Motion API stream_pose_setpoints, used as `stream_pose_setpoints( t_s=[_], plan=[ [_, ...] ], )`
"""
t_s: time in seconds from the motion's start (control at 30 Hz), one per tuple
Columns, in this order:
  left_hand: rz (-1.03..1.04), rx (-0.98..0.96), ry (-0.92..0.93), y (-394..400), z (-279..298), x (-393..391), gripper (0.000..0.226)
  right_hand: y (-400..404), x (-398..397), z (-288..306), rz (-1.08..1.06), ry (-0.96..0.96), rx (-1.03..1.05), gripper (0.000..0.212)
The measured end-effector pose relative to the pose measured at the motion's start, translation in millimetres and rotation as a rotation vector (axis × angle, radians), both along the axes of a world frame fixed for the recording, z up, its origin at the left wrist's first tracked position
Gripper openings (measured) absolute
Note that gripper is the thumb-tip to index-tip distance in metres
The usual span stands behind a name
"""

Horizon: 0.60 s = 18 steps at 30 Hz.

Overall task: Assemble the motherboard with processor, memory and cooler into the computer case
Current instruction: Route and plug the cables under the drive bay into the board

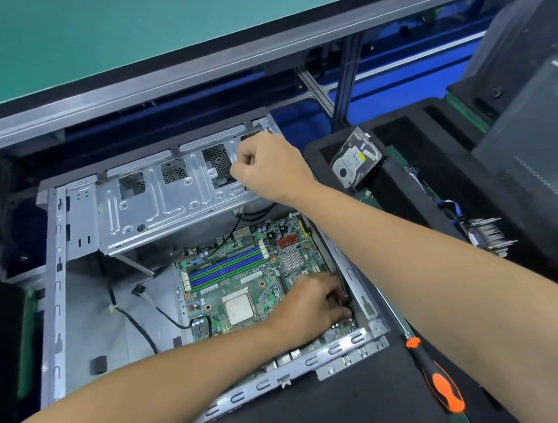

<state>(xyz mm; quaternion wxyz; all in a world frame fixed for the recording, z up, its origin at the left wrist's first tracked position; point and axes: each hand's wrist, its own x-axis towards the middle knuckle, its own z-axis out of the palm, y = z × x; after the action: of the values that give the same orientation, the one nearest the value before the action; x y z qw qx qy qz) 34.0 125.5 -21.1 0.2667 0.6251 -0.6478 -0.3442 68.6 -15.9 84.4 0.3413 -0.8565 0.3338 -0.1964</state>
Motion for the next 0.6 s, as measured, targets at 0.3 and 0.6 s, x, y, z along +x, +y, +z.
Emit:
stream_pose_setpoints(
  t_s=[0.3, 0.6],
  plan=[
    [-0.003, -0.037, -0.079, 2, -10, -7, 0.009, 0, 0, 1, 0.012, 0.005, -0.018, 0.023],
    [-0.006, -0.048, -0.208, 1, -16, -4, 0.034, -2, 1, -3, 0.019, 0.004, -0.027, 0.024]
  ],
)
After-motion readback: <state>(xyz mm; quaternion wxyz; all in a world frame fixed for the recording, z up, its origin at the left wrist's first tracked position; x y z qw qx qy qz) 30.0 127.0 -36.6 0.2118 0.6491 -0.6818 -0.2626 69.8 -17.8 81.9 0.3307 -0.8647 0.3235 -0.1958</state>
